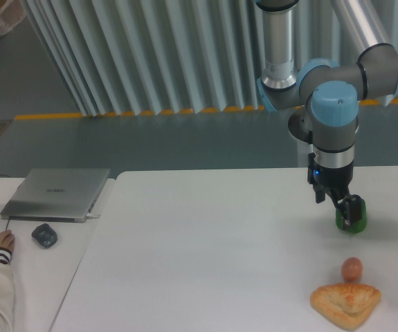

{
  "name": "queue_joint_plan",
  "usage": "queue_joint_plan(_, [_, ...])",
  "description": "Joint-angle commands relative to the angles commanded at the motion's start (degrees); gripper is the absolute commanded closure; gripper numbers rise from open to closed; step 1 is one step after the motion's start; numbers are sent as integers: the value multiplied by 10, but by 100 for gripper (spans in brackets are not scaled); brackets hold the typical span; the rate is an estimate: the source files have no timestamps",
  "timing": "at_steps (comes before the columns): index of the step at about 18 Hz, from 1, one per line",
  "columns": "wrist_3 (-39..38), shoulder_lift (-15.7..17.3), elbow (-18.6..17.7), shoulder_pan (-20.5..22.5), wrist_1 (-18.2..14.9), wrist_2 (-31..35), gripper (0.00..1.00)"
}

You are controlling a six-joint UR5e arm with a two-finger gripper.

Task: Place the triangular bread in the basket
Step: 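Move the open gripper over the triangular bread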

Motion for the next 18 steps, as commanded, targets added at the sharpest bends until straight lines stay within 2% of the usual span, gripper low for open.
queue_joint_plan(5, [-4,-14,28,-1,7,4,0])
queue_joint_plan(7, [-25,-28,39,-1,26,41,0])
queue_joint_plan(9, [-40,-43,51,-7,29,70,0])
queue_joint_plan(15, [-73,-72,65,-13,29,78,0])
queue_joint_plan(18, [-72,-82,70,-14,43,84,0])
